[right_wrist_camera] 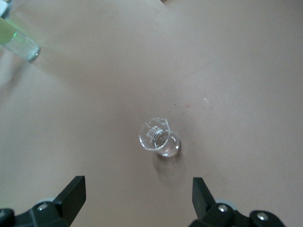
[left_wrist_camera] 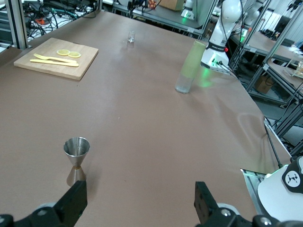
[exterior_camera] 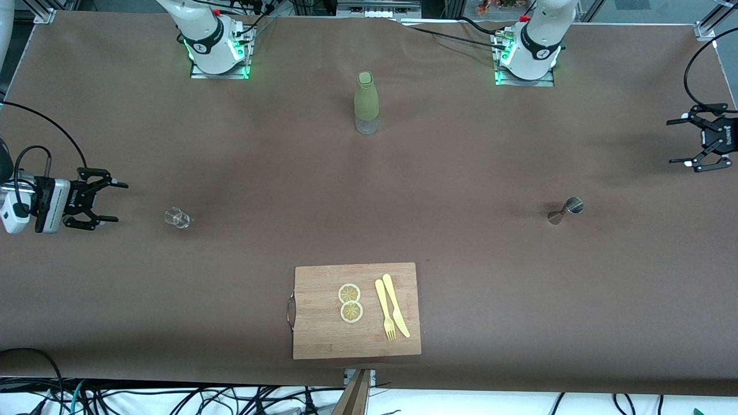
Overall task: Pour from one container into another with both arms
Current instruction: 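Grasp the glass beaker with the right gripper while the left gripper grasps the jigger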
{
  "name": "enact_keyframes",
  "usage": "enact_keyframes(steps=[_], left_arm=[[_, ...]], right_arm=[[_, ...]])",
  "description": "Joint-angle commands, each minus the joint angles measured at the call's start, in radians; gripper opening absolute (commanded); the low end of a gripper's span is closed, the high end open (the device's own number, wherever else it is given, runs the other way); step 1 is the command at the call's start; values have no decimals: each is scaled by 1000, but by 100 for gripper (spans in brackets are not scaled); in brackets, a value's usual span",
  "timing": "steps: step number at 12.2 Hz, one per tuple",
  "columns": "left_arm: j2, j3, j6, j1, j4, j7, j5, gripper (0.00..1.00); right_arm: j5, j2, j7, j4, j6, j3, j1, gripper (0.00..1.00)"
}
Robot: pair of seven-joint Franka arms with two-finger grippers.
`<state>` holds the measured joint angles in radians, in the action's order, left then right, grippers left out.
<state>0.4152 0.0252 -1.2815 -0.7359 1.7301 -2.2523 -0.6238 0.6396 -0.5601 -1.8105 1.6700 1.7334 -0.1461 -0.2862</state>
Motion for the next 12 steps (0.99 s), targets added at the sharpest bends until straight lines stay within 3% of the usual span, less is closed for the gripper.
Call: enact_keyframes(steps=[1,6,12], left_arm=[[68,-8,14,-13,-18,-99,-36,100],[162,-10,-15,-2,-18,-179,-85,100],[249,-10,-117,-7,-18,-300,-218,100]], right_arm=[[136,-95,-217,-16,-18,8,-47,100],[314,-224,-534,-16,-20,11,-59,100],[318,-372,-662,-170,-146,20,-59,100]])
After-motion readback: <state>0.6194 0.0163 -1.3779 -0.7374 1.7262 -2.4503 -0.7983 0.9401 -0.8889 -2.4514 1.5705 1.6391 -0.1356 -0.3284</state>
